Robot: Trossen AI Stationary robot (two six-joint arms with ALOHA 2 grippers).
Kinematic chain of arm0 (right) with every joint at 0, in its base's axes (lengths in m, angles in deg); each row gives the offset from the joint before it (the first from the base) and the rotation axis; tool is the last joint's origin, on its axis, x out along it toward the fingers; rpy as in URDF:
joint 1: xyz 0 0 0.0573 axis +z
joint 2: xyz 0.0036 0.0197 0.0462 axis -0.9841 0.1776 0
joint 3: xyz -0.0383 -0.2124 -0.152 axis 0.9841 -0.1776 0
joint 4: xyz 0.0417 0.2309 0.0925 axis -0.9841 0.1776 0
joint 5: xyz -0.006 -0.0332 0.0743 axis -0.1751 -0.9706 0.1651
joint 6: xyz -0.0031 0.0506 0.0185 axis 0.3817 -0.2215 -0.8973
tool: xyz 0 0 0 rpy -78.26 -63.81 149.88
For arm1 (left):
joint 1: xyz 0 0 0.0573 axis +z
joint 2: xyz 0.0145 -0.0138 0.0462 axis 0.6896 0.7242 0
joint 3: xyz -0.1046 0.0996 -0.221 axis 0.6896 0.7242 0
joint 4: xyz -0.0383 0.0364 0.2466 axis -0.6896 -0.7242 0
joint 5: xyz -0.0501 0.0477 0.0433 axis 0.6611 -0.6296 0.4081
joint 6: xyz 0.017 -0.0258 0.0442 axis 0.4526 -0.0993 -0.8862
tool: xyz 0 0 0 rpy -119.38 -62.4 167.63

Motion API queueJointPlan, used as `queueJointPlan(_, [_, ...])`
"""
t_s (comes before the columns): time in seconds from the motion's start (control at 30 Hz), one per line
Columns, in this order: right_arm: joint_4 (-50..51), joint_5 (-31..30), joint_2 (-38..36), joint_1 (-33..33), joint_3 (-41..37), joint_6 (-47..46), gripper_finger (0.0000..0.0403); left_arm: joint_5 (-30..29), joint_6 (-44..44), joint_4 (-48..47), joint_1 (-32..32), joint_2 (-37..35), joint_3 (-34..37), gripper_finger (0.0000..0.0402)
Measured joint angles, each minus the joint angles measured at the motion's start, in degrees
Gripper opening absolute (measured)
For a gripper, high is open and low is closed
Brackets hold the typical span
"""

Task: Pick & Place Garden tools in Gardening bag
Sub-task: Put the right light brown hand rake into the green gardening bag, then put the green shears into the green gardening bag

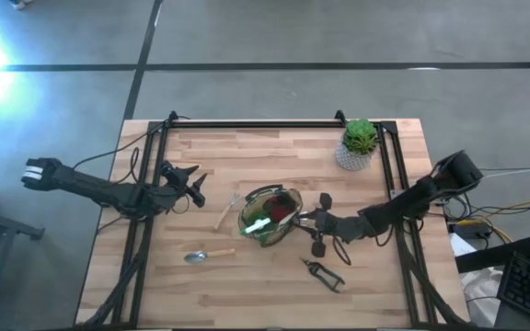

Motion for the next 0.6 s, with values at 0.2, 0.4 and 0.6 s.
queueJointPlan(0.2, [4.6, 1.3, -4.8, 0.3, 0.0, -0.3, 0.0113, 0.0, 0.0, 0.0, 0.0, 0.0, 0.0, 0.0186])
queueJointPlan(0.4, [17.3, 4.2, -9.3, 0.4, 0.0, -4.2, 0.0121, 0.0, 0.0, 0.0, 0.0, 0.0, 0.0, 0.0186])
queueJointPlan(0.6, [26.7, 7.2, -13.6, 0.4, 0.0, -10.3, 0.0120, 0.0, 0.0, 0.0, 0.0, 0.0, 0.0, 0.0186])
